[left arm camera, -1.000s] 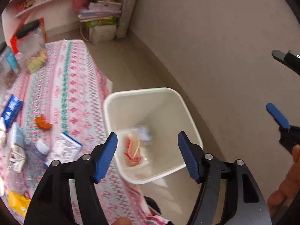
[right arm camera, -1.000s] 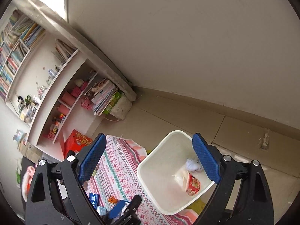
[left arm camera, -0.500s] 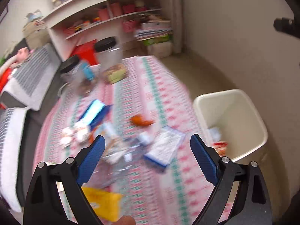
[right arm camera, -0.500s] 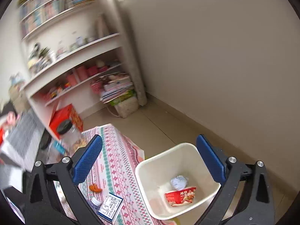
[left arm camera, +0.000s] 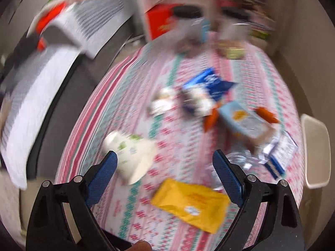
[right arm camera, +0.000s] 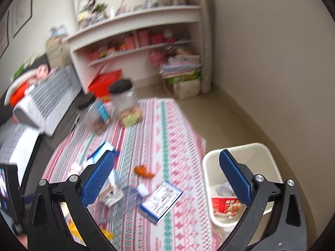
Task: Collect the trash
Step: 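Grasp the white paper cup with the left gripper while the right gripper grasps the milk carton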
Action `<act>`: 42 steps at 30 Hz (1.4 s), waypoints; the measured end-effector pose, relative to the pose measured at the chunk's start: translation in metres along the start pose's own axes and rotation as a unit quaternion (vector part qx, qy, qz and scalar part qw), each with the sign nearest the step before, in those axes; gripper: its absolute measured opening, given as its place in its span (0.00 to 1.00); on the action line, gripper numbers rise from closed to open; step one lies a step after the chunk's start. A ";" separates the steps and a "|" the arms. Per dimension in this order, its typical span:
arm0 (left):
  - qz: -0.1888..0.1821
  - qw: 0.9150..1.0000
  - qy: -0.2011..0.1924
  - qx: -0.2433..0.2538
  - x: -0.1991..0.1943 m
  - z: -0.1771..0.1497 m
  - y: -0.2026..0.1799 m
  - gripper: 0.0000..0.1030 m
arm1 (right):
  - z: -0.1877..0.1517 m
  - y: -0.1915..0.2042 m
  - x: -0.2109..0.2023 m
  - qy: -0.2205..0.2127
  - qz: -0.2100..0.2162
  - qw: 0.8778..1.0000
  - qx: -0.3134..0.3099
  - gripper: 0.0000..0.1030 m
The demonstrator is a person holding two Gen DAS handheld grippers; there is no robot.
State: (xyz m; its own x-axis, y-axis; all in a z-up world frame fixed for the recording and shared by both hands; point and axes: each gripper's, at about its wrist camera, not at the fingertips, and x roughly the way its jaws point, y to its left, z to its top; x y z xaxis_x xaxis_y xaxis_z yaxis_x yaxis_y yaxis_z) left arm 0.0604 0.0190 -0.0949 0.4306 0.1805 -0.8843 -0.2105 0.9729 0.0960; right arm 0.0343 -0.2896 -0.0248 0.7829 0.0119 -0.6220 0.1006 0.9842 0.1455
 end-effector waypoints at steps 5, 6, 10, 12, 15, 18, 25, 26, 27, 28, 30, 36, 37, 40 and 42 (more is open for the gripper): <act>-0.014 0.993 0.050 -0.102 0.030 0.000 0.053 0.87 | -0.013 0.029 0.021 0.047 0.007 0.998 -0.031 0.93; -0.025 0.990 0.063 -0.127 0.037 0.000 0.063 0.87 | -0.014 0.034 0.025 0.054 0.009 0.998 -0.037 0.93; -0.083 0.967 0.107 -0.214 0.061 -0.003 0.086 0.87 | -0.020 0.051 0.039 0.079 0.020 0.995 -0.058 0.93; -0.105 0.954 0.130 -0.249 0.073 -0.006 0.092 0.87 | -0.023 0.061 0.047 0.092 0.024 0.993 -0.069 0.93; -0.132 0.938 0.156 -0.281 0.087 -0.008 0.094 0.87 | -0.026 0.073 0.061 0.113 0.028 0.990 -0.083 0.93; -0.147 0.927 0.173 -0.297 0.096 -0.006 0.096 0.87 | -0.030 0.082 0.078 0.135 0.032 0.986 -0.094 0.93; -0.169 0.915 0.209 -0.302 0.113 -0.002 0.095 0.74 | -0.041 0.102 0.121 0.188 0.047 0.974 -0.120 0.93; -0.171 0.914 0.213 -0.299 0.115 -0.002 0.095 0.73 | -0.042 0.104 0.127 0.197 0.052 0.972 -0.121 0.93; -0.177 0.914 0.216 -0.295 0.117 0.000 0.094 0.72 | -0.044 0.107 0.133 0.204 0.056 0.970 -0.123 0.93; -0.182 0.915 0.216 -0.289 0.116 0.000 0.095 0.71 | -0.045 0.110 0.139 0.215 0.062 0.967 -0.123 0.93; -0.184 0.919 0.210 -0.278 0.114 0.003 0.094 0.66 | -0.047 0.114 0.150 0.230 0.073 0.963 -0.118 0.93; -0.187 0.936 0.173 -0.242 0.096 0.015 0.099 0.63 | -0.056 0.129 0.173 0.256 0.079 0.956 -0.117 0.93; -0.187 0.939 0.166 -0.236 0.093 0.017 0.101 0.63 | -0.057 0.132 0.176 0.258 0.080 0.956 -0.118 0.93; -0.187 0.945 0.148 -0.223 0.083 0.020 0.105 0.63 | -0.061 0.138 0.182 0.263 0.078 0.954 -0.121 0.93; -0.189 0.948 0.139 -0.217 0.078 0.023 0.105 0.63 | -0.062 0.141 0.186 0.266 0.075 0.953 -0.124 0.93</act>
State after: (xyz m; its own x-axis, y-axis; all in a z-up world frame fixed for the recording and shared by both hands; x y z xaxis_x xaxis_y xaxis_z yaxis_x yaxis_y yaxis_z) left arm 0.0920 0.1389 -0.1429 0.3125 -0.2726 -0.9100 -0.4538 0.7987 -0.3951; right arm 0.1556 -0.1381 -0.1679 0.3480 0.1779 -0.9204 -0.1881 0.9751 0.1174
